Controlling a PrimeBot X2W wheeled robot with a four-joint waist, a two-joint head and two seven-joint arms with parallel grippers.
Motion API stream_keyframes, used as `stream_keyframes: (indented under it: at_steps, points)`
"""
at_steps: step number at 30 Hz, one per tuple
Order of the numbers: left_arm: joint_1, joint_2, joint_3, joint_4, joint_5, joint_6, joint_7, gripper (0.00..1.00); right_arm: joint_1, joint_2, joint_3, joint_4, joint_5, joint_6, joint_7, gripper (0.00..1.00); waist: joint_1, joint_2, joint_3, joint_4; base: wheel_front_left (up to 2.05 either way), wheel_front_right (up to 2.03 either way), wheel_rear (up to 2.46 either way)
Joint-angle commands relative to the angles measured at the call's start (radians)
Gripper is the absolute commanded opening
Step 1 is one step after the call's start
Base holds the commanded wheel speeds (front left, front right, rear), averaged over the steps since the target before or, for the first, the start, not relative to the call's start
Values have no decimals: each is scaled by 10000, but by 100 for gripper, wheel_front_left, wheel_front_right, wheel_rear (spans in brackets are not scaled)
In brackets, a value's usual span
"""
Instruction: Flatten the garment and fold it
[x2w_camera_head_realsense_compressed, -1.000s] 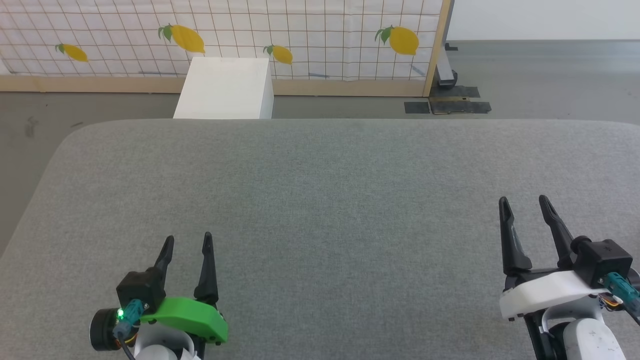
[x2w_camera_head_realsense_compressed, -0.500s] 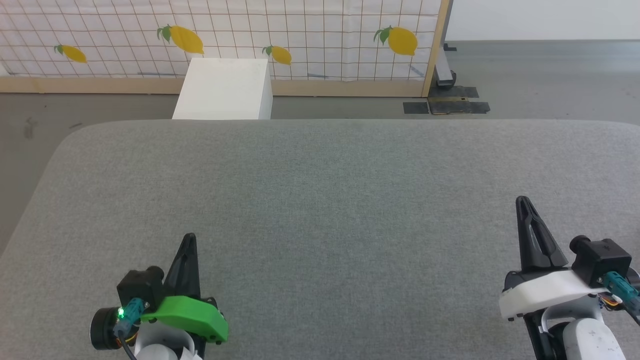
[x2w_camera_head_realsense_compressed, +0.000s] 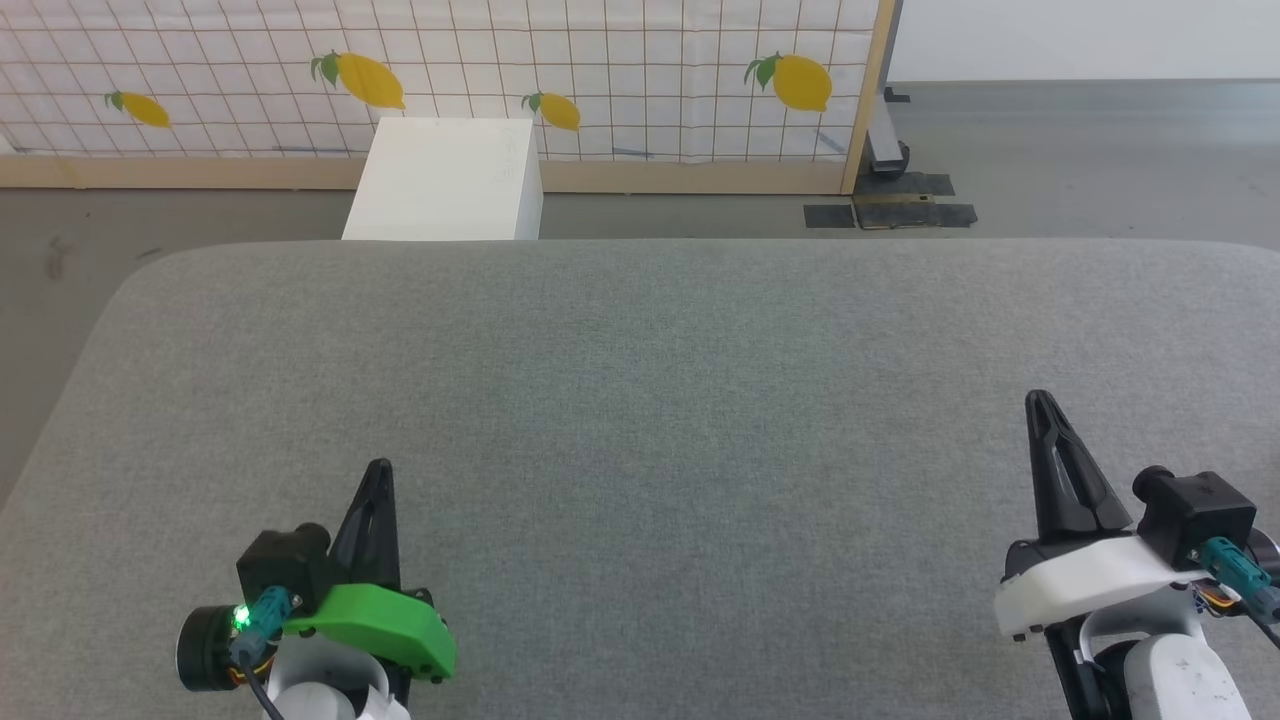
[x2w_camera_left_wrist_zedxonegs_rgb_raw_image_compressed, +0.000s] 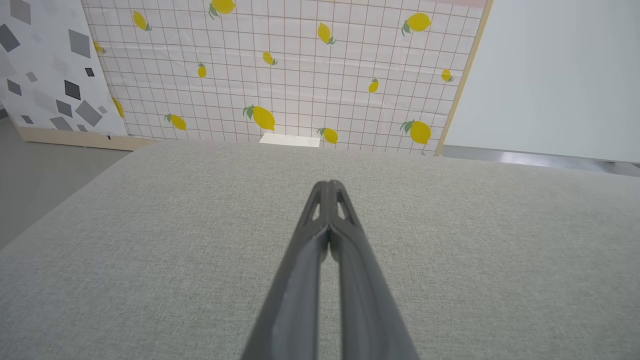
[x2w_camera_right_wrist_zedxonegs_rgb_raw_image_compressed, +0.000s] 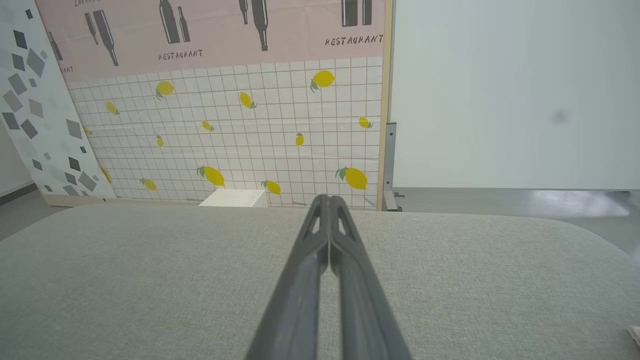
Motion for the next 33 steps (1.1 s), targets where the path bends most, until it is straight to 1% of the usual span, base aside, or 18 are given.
stream_keyframes:
  at_steps: [1, 33]
  points:
    - [126, -29, 7, -75, 90, 40, 65, 0, 142, 3, 36, -73, -103, -3, 72, 0, 1, 0, -1, -3, 0, 0, 0]
    - [307, -84, 68, -725, 583, 161, 716, 0, 342, 7, 218, -427, -397, -7, 582, 0, 1, 0, -18, -79, 0, 0, 0]
